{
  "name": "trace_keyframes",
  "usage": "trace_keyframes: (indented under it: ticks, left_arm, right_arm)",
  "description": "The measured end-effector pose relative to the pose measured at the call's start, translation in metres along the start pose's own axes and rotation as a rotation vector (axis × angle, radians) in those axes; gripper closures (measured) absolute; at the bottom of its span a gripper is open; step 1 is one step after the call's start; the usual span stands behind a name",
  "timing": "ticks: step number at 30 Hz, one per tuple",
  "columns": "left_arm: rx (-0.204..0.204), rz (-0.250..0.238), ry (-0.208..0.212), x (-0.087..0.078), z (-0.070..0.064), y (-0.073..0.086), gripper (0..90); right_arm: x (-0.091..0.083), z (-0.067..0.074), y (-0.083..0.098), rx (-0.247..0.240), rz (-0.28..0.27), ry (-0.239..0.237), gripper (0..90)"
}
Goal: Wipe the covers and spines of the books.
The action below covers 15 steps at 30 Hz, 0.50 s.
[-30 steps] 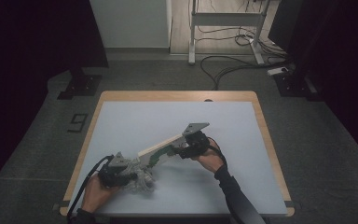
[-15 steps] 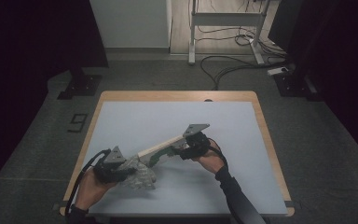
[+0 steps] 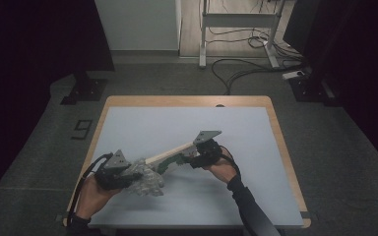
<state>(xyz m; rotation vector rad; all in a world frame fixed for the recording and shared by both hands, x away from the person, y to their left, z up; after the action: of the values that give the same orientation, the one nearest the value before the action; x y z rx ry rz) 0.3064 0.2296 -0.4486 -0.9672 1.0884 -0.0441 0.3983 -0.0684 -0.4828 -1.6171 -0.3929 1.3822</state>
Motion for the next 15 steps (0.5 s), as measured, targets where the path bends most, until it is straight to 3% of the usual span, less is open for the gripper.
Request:
trace_keyframes:
  ticks: [6, 15]
  left_arm:
    - [-0.028, 0.027, 0.043, 0.018, 0.007, 0.012, 61.8]
    - [-0.055, 0.08, 0.081, 0.044, 0.006, 0.029, 61.4]
  right_arm:
    - [0.0, 0.0, 0.001, -0.002, -0.002, 0.0, 30.1]
    - [0.0, 0.001, 0.001, -0.005, -0.003, 0.002, 30.1]
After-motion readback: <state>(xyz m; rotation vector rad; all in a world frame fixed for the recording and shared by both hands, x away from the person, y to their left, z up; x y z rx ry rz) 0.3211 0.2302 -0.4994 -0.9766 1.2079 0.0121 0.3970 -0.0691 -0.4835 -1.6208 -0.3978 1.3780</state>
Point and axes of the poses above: each handheld gripper's, and its own axes: x roughly forward along the jaws, y roughly out of its underside, z roughly to its left, the point moved 2 cm from there along x, roughly forward along the jaws, and after that the axes turned 6 degrees about -y, right-handed, at the moved point
